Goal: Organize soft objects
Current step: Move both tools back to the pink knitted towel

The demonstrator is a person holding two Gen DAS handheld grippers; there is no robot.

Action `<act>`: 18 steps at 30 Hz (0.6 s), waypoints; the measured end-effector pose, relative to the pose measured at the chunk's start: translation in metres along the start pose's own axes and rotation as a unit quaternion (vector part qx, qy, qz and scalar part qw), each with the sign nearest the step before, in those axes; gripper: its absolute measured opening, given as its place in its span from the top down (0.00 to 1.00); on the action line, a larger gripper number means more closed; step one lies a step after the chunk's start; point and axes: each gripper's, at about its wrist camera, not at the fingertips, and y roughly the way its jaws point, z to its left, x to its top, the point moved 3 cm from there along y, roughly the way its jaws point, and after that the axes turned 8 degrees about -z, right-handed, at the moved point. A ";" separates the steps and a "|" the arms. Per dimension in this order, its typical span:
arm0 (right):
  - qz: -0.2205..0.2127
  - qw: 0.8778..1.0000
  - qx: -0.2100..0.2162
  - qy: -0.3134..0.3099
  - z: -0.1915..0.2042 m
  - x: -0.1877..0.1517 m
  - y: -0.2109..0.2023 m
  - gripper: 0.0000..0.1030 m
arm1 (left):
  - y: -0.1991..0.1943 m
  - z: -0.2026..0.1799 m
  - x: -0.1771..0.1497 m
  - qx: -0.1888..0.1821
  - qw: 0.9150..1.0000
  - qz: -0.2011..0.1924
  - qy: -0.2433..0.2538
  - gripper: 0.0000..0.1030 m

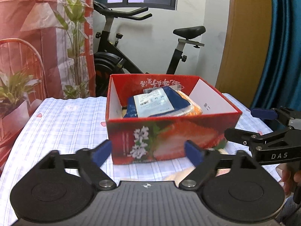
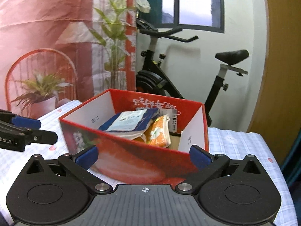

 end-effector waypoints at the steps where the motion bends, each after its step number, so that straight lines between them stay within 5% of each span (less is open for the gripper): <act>1: -0.003 1.000 0.000 -0.001 0.002 -0.002 -0.006 0.00 | -0.004 -0.001 -0.003 0.001 1.000 -0.002 0.000 0.11; 18: 0.006 0.998 -0.024 0.054 0.008 -0.081 -0.062 0.00 | -0.044 -0.008 -0.070 0.015 0.999 0.019 -0.044 0.11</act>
